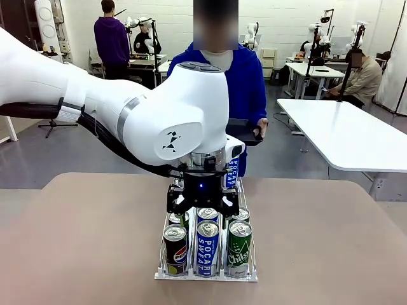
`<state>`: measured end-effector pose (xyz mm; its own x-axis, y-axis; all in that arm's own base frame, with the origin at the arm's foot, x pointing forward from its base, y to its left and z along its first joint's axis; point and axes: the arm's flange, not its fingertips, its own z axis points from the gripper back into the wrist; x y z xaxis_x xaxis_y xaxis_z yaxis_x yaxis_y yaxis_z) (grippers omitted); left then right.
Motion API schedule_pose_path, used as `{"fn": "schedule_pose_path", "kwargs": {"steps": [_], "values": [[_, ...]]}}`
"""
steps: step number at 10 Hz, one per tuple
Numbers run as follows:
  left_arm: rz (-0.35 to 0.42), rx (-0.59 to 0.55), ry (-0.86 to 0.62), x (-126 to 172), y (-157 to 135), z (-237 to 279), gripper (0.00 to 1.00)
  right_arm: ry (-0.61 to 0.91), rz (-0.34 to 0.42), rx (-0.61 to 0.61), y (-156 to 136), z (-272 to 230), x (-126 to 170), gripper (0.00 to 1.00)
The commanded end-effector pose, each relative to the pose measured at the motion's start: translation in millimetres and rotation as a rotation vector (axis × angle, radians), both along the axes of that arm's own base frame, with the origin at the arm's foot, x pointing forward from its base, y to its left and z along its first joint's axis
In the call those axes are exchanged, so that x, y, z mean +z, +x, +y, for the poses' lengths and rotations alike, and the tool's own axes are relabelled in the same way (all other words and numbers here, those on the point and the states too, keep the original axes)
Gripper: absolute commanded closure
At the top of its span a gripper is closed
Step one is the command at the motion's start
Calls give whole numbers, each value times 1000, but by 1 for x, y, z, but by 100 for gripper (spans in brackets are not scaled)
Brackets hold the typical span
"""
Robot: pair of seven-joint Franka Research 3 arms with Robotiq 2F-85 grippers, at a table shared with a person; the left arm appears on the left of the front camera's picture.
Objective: Retrieve and hand over the desired beverage to the person.
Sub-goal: Pick up a can of the same type that the person held from the Automatic Can Dispenser.
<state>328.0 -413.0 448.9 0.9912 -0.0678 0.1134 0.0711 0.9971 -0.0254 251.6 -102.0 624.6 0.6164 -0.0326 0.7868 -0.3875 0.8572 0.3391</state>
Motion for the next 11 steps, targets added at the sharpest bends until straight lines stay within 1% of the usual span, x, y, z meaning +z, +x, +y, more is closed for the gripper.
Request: {"fn": "schedule_pose_path", "kwargs": {"steps": [1,5,11], "values": [[13,-36,12,1,3,-3,0,16,-5,14,2,0,-2,0],[18,-54,33,-4,4,-6,0,16,-5,14,2,0,-2,0],[30,-40,38,-12,14,-9,0,16,-5,14,2,0,-2,0]]}}
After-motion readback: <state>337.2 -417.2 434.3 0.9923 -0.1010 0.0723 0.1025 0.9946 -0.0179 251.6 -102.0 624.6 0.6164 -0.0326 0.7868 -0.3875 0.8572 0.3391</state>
